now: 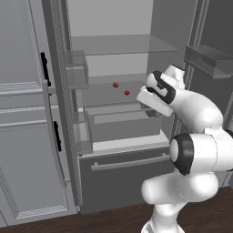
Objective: Take the strawberry from the fridge and place it on top of the pancake, located on the dining counter.
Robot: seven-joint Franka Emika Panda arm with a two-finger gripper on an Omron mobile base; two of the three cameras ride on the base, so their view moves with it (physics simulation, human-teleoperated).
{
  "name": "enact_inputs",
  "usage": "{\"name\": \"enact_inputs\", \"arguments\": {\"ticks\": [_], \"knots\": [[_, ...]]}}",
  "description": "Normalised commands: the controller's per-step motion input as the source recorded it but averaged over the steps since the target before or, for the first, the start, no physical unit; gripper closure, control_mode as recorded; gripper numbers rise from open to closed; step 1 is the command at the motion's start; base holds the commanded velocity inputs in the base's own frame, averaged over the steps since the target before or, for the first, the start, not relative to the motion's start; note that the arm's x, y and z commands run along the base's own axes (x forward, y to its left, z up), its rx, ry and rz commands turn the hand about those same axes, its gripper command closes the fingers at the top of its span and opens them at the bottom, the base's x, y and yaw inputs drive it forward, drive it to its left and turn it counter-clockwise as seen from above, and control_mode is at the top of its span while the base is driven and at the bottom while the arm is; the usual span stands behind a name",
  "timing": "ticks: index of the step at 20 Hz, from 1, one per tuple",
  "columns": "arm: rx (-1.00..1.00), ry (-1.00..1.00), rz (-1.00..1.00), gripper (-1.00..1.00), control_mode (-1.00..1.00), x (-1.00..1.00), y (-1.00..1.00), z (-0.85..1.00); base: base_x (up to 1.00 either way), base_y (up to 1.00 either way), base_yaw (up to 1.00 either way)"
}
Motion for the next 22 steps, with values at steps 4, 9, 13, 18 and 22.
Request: {"name": "enact_inputs", "arguments": {"ticks": [4, 9, 13, 18, 22], "knots": [[-0.08, -0.33, 0.46, -1.00, -1.00, -0.15, -0.32, 0.46, 0.00, 0.00, 0.00], [-0.25, -0.18, 0.60, -1.00, -1.00, -0.86, 0.00, 0.21, 0.00, 0.00, 0.00], [-0.39, -0.01, 0.48, -1.00, -1.00, -0.74, 0.20, 0.00, 0.00, 0.00, 0.00], [-0.28, -0.19, 0.10, -1.00, -1.00, -0.80, 0.07, -0.01, 0.00, 0.00, 0.00], [0.00, -0.30, -0.04, -1.00, -1.00, -0.98, -0.02, 0.01, 0.00, 0.00, 0.00]]}}
